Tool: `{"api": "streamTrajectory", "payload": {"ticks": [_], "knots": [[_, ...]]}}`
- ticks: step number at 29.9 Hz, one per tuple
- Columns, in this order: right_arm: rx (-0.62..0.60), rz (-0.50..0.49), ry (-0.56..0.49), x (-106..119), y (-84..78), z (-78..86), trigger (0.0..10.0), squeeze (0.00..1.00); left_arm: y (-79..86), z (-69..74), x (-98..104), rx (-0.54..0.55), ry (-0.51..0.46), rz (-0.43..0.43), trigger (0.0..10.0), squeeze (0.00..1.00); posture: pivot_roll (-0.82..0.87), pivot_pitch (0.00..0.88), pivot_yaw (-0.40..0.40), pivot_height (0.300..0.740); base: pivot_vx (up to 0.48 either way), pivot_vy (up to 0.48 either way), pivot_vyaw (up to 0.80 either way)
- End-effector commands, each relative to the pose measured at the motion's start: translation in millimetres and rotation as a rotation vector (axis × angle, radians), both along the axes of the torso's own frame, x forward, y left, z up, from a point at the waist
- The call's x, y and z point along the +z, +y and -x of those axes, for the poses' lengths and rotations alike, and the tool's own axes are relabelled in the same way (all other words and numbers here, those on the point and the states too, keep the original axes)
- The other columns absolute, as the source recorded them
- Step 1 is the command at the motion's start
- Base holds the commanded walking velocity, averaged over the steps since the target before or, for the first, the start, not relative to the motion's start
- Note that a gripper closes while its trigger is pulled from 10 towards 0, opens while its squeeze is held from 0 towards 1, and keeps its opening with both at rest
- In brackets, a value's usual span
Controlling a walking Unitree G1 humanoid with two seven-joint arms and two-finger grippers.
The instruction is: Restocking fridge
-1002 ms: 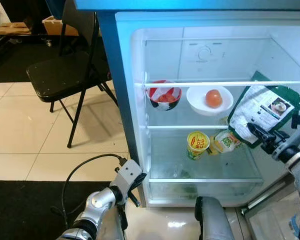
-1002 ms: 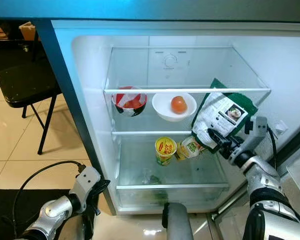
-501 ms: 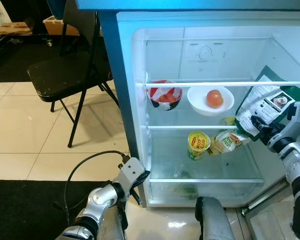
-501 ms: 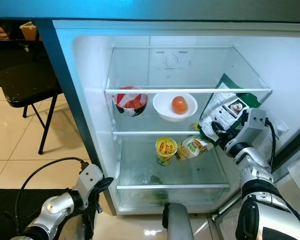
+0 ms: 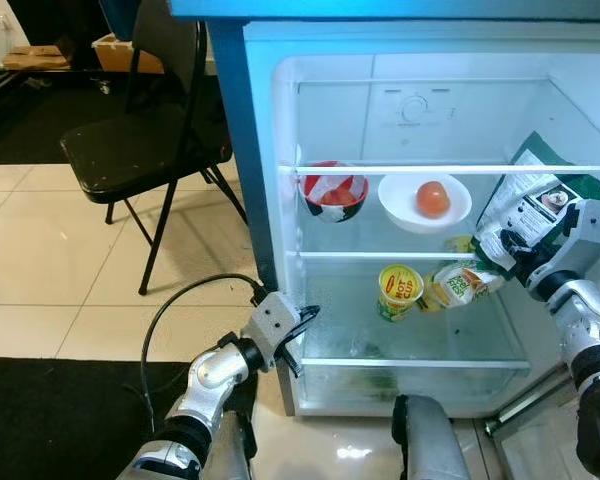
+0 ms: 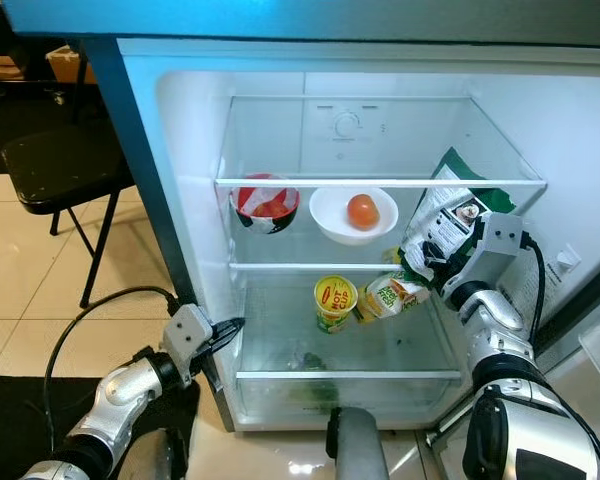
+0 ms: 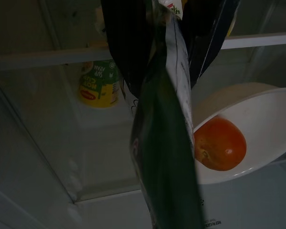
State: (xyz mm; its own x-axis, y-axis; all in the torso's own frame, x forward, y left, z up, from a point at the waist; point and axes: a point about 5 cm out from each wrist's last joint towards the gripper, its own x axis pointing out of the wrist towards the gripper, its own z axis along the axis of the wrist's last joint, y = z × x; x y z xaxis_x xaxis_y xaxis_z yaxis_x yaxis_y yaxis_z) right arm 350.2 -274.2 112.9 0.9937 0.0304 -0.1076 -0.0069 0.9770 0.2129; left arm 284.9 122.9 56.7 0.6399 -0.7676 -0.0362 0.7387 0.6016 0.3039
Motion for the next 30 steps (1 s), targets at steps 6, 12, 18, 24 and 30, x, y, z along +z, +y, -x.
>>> {"api": "streamTrajectory", "payload": {"ticks": [6,12,18,24,30], "knots": [[-0.019,0.008,0.019,-4.4,11.6,-3.7,10.0,0.00,-16.4,-13.7,40.3,-0.056,-0.158,0.086,10.0,0.00,-0.05,0.000,-0.049,0.410,0.000,0.000,0.00],[-0.072,0.000,0.012,-1.8,12.9,-6.8,10.0,0.00,-21.5,-11.1,43.7,-0.090,-0.166,0.091,10.0,0.00,-0.04,0.000,-0.047,0.410,0.000,0.000,0.00],[-0.096,0.038,0.015,0.6,12.9,-8.6,10.0,0.00,-24.0,-9.3,45.2,-0.103,-0.163,0.098,10.0,0.00,-0.04,0.000,-0.049,0.410,0.000,0.000,0.00],[-0.134,0.104,0.034,2.1,10.1,-9.3,10.0,0.00,-29.0,-5.8,46.5,-0.135,-0.141,0.127,10.0,0.00,-0.04,0.000,-0.050,0.410,0.000,0.000,0.00],[-0.180,0.172,0.050,5.1,4.1,-9.6,10.0,0.00,-38.4,3.6,45.7,-0.218,-0.070,0.184,10.0,0.00,-0.04,0.000,-0.053,0.410,0.000,0.000,0.00]]}}
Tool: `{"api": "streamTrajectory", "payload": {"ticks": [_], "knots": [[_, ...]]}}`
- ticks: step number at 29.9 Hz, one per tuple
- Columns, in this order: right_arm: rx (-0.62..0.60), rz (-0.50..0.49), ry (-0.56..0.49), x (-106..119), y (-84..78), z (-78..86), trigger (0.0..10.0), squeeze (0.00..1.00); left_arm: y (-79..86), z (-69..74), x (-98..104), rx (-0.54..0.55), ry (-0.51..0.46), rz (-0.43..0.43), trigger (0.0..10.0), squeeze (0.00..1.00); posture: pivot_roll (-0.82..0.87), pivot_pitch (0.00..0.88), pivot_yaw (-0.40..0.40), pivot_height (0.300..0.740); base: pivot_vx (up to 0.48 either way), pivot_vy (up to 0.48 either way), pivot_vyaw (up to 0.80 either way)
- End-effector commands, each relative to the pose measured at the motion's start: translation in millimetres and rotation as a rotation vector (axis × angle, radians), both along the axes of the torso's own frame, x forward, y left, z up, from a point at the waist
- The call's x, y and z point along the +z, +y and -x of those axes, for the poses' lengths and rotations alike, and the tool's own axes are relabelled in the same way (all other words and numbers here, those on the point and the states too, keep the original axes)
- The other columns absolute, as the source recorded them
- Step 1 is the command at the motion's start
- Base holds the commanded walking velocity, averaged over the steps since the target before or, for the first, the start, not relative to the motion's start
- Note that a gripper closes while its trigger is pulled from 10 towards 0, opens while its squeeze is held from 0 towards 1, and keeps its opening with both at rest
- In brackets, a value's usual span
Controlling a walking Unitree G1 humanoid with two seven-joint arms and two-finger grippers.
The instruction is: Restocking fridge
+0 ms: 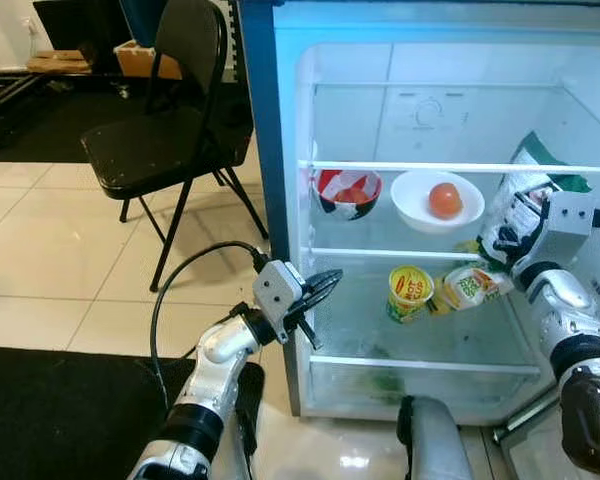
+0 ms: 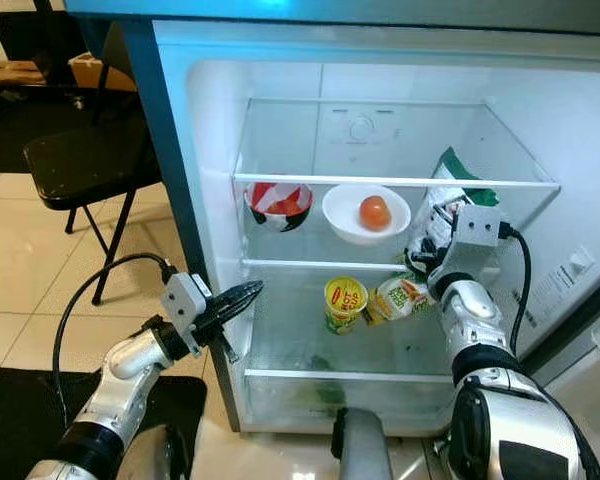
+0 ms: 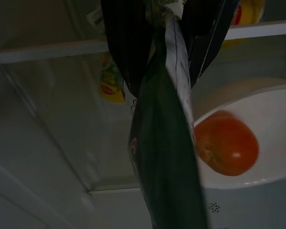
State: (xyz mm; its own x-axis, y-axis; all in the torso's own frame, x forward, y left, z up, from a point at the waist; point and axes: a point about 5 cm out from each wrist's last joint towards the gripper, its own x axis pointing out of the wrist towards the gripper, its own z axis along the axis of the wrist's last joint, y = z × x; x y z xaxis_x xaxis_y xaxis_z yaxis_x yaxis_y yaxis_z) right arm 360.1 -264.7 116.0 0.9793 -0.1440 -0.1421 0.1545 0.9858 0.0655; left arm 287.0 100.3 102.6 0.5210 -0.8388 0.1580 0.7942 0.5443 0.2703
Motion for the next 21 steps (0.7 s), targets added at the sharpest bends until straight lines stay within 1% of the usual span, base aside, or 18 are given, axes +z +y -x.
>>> {"api": "streamTrajectory", "payload": {"ticks": [1,6,10,13,15,18,21], "knots": [[-0.025,0.027,0.007,2.4,-5.5,0.1,10.0,0.00,-17.1,6.9,0.1,-0.087,0.012,0.003,10.0,0.00,-0.04,0.000,-0.052,0.410,0.000,0.000,0.00],[-0.021,0.028,0.000,4.2,-4.9,-0.9,10.0,0.00,-18.5,8.4,2.9,-0.078,-0.005,-0.002,10.0,0.00,-0.04,0.000,-0.052,0.410,0.000,0.000,0.00],[-0.024,0.033,-0.005,6.5,-4.4,-2.3,10.0,0.00,-14.8,8.1,6.8,-0.023,-0.026,-0.007,10.0,0.00,-0.04,0.000,-0.053,0.410,0.000,0.000,0.00],[-0.023,0.034,-0.005,7.1,-4.3,-2.7,10.0,0.00,-14.7,9.6,8.2,-0.021,-0.028,0.001,10.0,0.00,-0.04,0.000,-0.053,0.410,0.000,0.000,0.00],[-0.022,0.035,-0.007,7.8,-4.1,-3.1,10.0,0.00,-14.8,11.5,9.8,-0.018,-0.032,0.006,10.0,0.00,-0.04,0.000,-0.054,0.410,0.000,0.000,0.00],[-0.018,0.040,-0.008,9.1,-3.5,-4.0,10.0,0.00,-18.4,23.6,13.5,-0.058,-0.025,0.029,10.0,0.00,-0.03,0.000,-0.054,0.410,0.000,0.000,0.00],[-0.018,0.041,-0.008,9.3,-3.5,-4.1,10.0,0.00,-19.5,26.4,14.2,-0.073,-0.021,0.033,10.0,0.00,-0.03,0.000,-0.054,0.410,0.000,0.000,0.00]]}}
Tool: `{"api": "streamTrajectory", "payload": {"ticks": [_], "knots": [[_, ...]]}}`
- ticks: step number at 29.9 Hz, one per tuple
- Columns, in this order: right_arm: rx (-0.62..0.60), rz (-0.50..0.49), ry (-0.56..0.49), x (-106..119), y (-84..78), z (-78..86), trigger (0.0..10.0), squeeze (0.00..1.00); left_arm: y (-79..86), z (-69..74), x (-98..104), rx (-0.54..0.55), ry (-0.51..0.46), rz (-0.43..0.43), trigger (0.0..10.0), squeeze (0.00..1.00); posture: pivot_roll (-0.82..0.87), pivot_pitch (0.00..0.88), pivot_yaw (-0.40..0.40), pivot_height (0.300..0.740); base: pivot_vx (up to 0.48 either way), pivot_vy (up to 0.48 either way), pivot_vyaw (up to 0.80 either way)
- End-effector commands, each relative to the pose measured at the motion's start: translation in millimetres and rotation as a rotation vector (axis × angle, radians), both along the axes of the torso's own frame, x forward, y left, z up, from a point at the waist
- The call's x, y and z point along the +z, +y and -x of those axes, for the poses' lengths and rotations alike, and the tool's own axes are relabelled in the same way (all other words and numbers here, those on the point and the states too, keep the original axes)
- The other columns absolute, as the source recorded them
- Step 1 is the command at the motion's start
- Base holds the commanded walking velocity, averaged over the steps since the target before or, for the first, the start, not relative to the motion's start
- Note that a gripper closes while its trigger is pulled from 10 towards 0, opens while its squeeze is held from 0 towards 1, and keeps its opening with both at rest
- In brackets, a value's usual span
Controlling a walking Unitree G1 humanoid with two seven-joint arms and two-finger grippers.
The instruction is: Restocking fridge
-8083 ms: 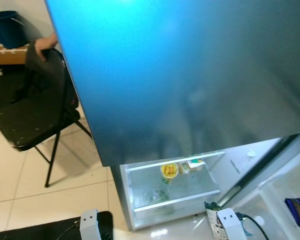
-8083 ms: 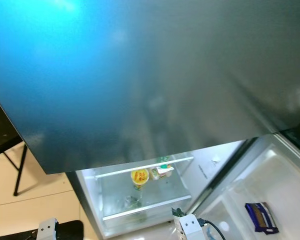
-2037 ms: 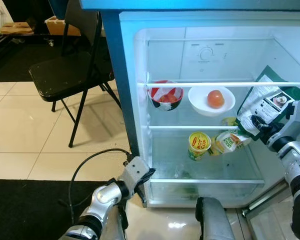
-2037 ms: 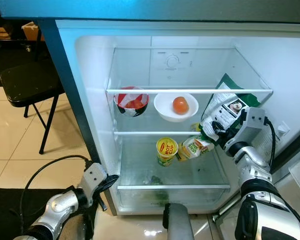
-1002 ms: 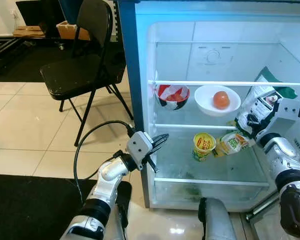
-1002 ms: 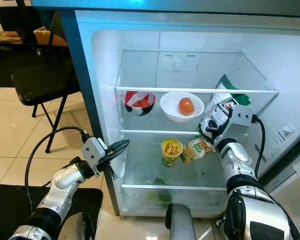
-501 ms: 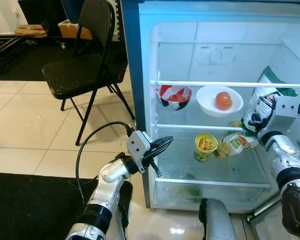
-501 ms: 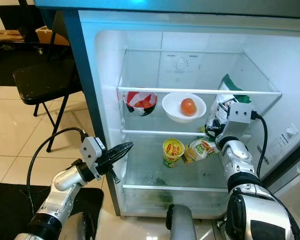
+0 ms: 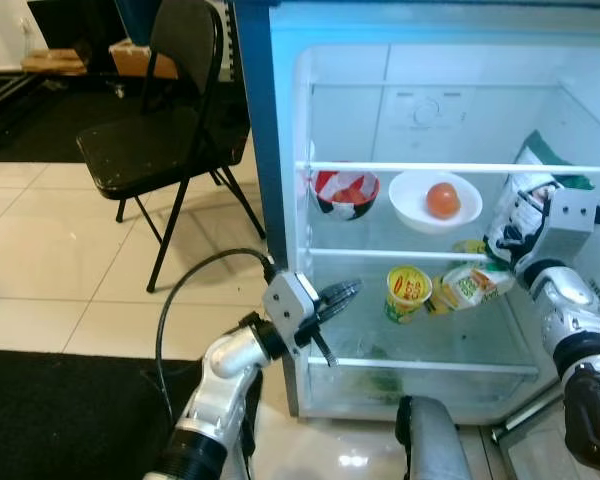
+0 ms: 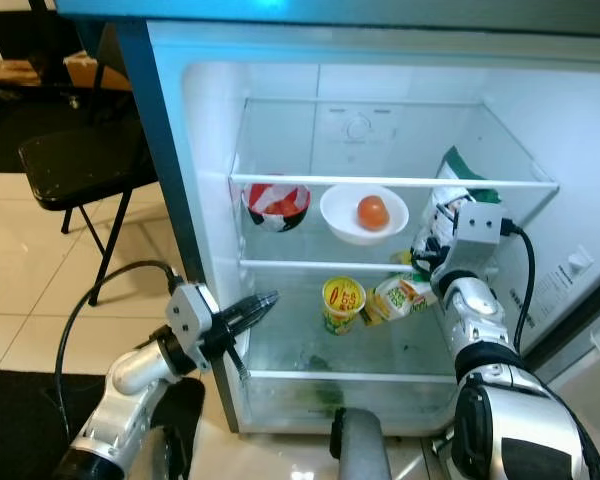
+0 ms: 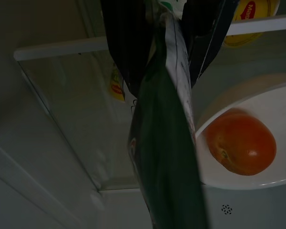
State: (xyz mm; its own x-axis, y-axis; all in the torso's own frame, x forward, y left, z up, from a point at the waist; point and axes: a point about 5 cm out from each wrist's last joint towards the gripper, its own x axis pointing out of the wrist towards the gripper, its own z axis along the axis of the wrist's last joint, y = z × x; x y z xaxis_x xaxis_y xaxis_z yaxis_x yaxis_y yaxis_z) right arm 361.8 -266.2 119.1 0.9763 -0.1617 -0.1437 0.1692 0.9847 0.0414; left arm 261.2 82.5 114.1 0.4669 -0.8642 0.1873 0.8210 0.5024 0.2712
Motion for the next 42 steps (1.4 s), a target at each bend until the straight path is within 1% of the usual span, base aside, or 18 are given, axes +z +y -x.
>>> {"api": "streamTrajectory", "payload": {"ticks": [1,5,6,7,9,12,19,23,30,37,39,40,41,42], "knots": [[-0.005,0.017,-0.014,6.3,-2.0,-2.4,10.0,0.00,-2.5,1.7,3.3,-0.020,0.000,0.013,10.0,0.00,-0.03,0.000,-0.050,0.410,0.000,0.000,0.00],[-0.014,0.021,-0.014,6.5,-2.7,-2.4,10.0,0.00,-5.5,0.7,5.7,-0.035,0.005,0.025,10.0,0.00,-0.04,0.000,-0.045,0.410,0.000,0.000,0.00],[-0.019,0.022,-0.016,7.1,-2.6,-2.7,10.0,0.00,-7.2,-2.5,8.7,-0.031,-0.004,0.031,10.0,0.00,-0.04,0.000,-0.044,0.410,0.000,0.000,0.00],[-0.019,0.022,-0.016,7.1,-2.6,-2.7,10.0,0.00,-7.2,-2.5,8.7,-0.031,-0.004,0.031,10.0,0.00,-0.04,0.000,-0.044,0.410,0.000,0.000,0.00],[-0.033,0.017,-0.023,9.0,-1.3,-4.3,10.0,0.00,-9.4,-9.5,17.0,-0.006,-0.025,0.050,10.0,0.00,-0.03,0.000,-0.043,0.410,0.000,0.000,0.00],[-0.042,0.019,-0.027,10.9,0.3,-5.9,10.0,0.00,-9.8,-10.8,21.2,0.008,-0.027,0.067,10.0,0.00,-0.03,0.000,-0.042,0.410,0.000,0.000,0.00],[-0.087,-0.001,-0.044,16.7,2.5,-9.9,10.0,0.00,-10.5,-7.6,24.6,0.010,-0.015,0.081,10.0,0.00,-0.02,0.000,-0.033,0.410,0.000,0.000,0.00],[-0.082,-0.032,-0.071,20.4,6.9,-12.7,10.0,0.00,-9.6,-7.7,26.8,0.012,-0.014,0.088,10.0,0.00,-0.01,0.000,-0.032,0.410,0.000,0.000,0.00],[-0.087,-0.045,-0.080,23.3,8.7,-14.7,10.0,0.00,-8.9,-7.8,29.7,0.015,-0.014,0.092,10.0,0.00,-0.01,0.000,-0.027,0.410,0.000,0.000,0.00],[-0.054,-0.015,-0.092,29.2,15.3,-19.0,10.0,0.00,-7.5,-6.6,34.6,0.019,-0.020,0.095,10.0,0.00,0.01,0.000,-0.016,0.410,0.000,0.000,0.00],[-0.042,0.029,-0.099,35.4,16.8,-21.8,10.0,0.00,-5.6,-5.4,40.5,0.026,-0.028,0.105,10.0,0.00,0.02,0.014,-0.006,0.410,0.000,0.000,0.00],[-0.036,0.065,-0.105,40.0,16.7,-23.4,10.0,0.00,-4.5,-4.0,45.1,0.029,-0.034,0.112,10.0,0.00,0.02,0.052,-0.002,0.410,0.000,0.000,0.00],[-0.033,0.090,-0.109,43.1,16.6,-24.4,10.0,0.00,-3.9,-2.9,48.2,0.031,-0.038,0.117,10.0,0.00,0.02,0.052,-0.002,0.410,0.000,0.000,0.00],[-0.033,0.110,-0.113,45.8,16.3,-25.2,10.0,0.00,-3.3,-1.9,51.0,0.031,-0.039,0.122,10.0,0.00,0.03,0.070,0.003,0.410,0.000,0.000,0.00]]}}
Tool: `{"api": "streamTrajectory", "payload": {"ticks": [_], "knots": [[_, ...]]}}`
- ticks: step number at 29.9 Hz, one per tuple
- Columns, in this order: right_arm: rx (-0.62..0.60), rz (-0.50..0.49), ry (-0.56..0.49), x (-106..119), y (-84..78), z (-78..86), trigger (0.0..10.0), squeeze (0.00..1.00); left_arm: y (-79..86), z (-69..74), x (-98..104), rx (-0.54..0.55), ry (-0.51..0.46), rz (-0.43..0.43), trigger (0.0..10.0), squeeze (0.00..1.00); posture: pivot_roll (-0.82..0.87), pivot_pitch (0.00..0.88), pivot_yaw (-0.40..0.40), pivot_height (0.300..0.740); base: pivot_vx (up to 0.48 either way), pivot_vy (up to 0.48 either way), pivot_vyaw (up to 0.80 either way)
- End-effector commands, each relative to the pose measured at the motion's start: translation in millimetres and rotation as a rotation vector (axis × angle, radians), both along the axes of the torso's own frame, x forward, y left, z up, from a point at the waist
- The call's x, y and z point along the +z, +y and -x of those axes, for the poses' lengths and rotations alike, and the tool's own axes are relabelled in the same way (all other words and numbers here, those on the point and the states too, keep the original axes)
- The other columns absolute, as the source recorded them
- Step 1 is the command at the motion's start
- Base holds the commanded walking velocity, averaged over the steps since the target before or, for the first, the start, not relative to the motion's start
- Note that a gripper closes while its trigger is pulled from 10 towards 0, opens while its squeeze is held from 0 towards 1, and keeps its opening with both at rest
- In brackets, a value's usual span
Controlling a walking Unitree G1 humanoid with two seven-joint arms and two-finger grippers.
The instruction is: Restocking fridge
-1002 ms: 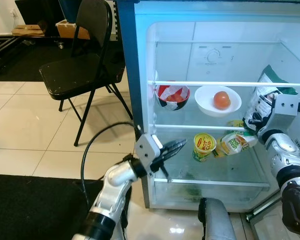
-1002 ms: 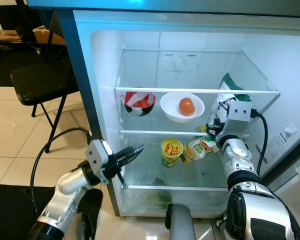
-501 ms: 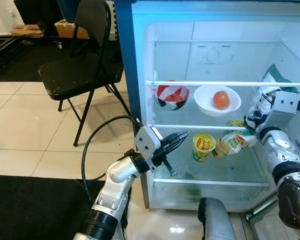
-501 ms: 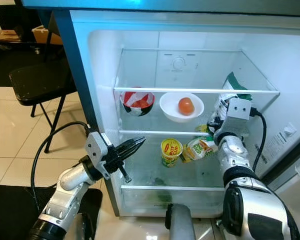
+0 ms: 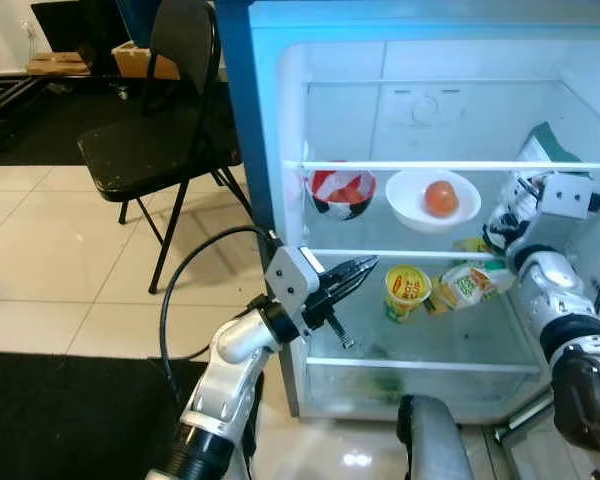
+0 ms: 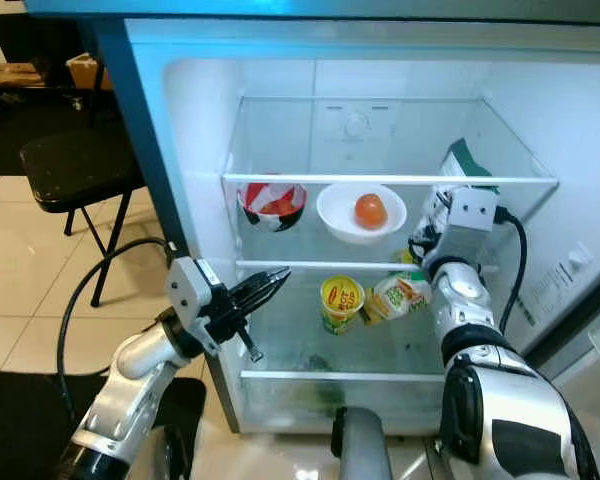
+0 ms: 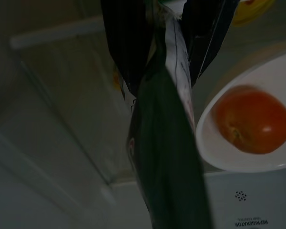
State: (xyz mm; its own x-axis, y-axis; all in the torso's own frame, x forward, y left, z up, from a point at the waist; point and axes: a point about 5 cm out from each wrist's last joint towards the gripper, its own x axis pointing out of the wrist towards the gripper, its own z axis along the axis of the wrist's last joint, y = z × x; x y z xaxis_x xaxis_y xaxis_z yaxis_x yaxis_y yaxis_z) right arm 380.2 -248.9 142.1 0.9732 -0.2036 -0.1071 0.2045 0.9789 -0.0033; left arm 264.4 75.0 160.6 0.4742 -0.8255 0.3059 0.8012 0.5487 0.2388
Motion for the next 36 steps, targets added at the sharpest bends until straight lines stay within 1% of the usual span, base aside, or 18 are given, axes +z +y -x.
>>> {"api": "streamTrajectory", "payload": {"ticks": [1,2,3,7,9,15,20,21,23,24,28,29,31,32,33,34,35,36], "knots": [[0.005,0.061,-0.083,22.8,-1.0,-6.8,10.0,0.00,4.3,1.3,4.5,0.012,-0.001,0.003,10.0,0.00,0.03,0.070,0.003,0.410,0.000,0.000,0.00],[0.008,0.079,-0.102,28.8,-1.4,-8.3,10.0,0.00,5.2,4.6,9.8,0.008,-0.003,0.014,10.0,0.00,0.04,0.109,0.014,0.410,0.000,0.000,0.00],[0.008,0.094,-0.111,32.0,-1.7,-9.1,10.0,0.00,5.5,6.7,11.9,0.003,-0.003,0.016,10.0,0.00,0.04,0.125,0.018,0.410,0.000,0.000,0.00],[0.005,0.107,-0.128,37.1,-2.6,-10.1,10.0,0.00,5.8,10.9,14.5,-0.008,-0.002,0.017,10.0,0.00,0.05,0.142,0.027,0.410,0.000,0.000,0.00],[-0.005,0.109,-0.161,45.7,-5.0,-11.5,10.0,0.00,4.2,19.0,19.4,-0.030,0.003,0.021,10.0,0.00,0.07,0.162,0.038,0.410,0.000,0.000,0.00],[-0.031,0.117,-0.186,55.2,-7.9,-13.2,10.0,0.00,1.7,21.6,25.5,-0.047,0.006,0.017,10.0,0.00,0.08,0.169,0.043,0.410,0.000,0.000,0.00],[-0.050,0.119,-0.200,58.4,-10.3,-13.0,10.0,0.00,1.2,22.9,27.7,-0.055,0.012,0.012,10.0,0.00,0.07,0.167,0.044,0.410,0.000,0.000,0.00],[-0.058,0.117,-0.204,58.8,-11.5,-12.6,10.0,0.50,0.9,23.2,28.2,-0.057,0.013,0.012,10.0,0.00,0.07,0.166,0.044,0.410,0.000,0.000,0.00],[-0.073,0.113,-0.206,58.5,-14.4,-11.5,10.0,0.50,0.2,23.7,29.2,-0.059,0.016,0.011,10.0,0.00,0.07,0.164,0.045,0.410,0.000,0.000,0.00],[-0.091,0.106,-0.203,56.0,-18.7,-9.4,10.0,0.80,-1.1,24.0,30.0,-0.062,0.017,0.015,10.0,0.00,0.07,0.161,0.046,0.410,0.000,0.000,0.00],[-0.103,0.097,-0.203,53.3,-23.1,-6.9,10.0,0.79,-2.6,24.6,30.8,-0.065,0.023,0.016,10.0,0.00,0.06,0.155,0.049,0.410,0.000,0.000,0.00],[-0.111,0.089,-0.207,50.8,-27.6,-4.2,10.0,0.66,-4.3,24.3,31.5,-0.072,0.025,0.018,10.0,0.00,0.05,0.151,0.049,0.410,0.000,0.000,0.00],[-0.111,0.080,-0.211,49.7,-29.8,-2.8,10.0,0.65,-5.0,24.1,31.7,-0.075,0.024,0.019,10.0,0.00,0.04,0.150,0.049,0.410,0.000,0.000,0.00],[-0.107,0.069,-0.215,48.5,-31.8,-1.4,10.0,0.52,-5.9,23.8,31.9,-0.079,0.024,0.019,10.0,0.00,0.04,0.146,0.050,0.410,0.000,0.000,0.00],[-0.100,0.060,-0.219,47.6,-33.4,-0.2,10.0,0.52,-6.6,23.6,31.9,-0.081,0.024,0.020,10.0,0.00,0.04,0.145,0.049,0.410,0.000,0.000,0.00],[-0.092,0.048,-0.224,46.9,-34.5,0.6,10.0,0.24,-7.1,23.3,32.0,-0.083,0.025,0.021,10.0,0.00,0.03,0.142,0.048,0.410,0.000,0.000,0.00],[-0.087,0.040,-0.227,46.4,-35.2,1.2,10.0,0.24,-7.5,23.0,32.1,-0.084,0.026,0.021,10.0,0.00,0.03,0.141,0.048,0.410,0.000,0.000,0.00],[-0.061,0.005,-0.240,44.7,-36.4,2.7,10.0,0.00,-8.3,22.7,32.1,-0.087,0.027,0.020,10.0,0.00,0.03,0.135,0.045,0.410,0.000,0.000,0.00]]}}
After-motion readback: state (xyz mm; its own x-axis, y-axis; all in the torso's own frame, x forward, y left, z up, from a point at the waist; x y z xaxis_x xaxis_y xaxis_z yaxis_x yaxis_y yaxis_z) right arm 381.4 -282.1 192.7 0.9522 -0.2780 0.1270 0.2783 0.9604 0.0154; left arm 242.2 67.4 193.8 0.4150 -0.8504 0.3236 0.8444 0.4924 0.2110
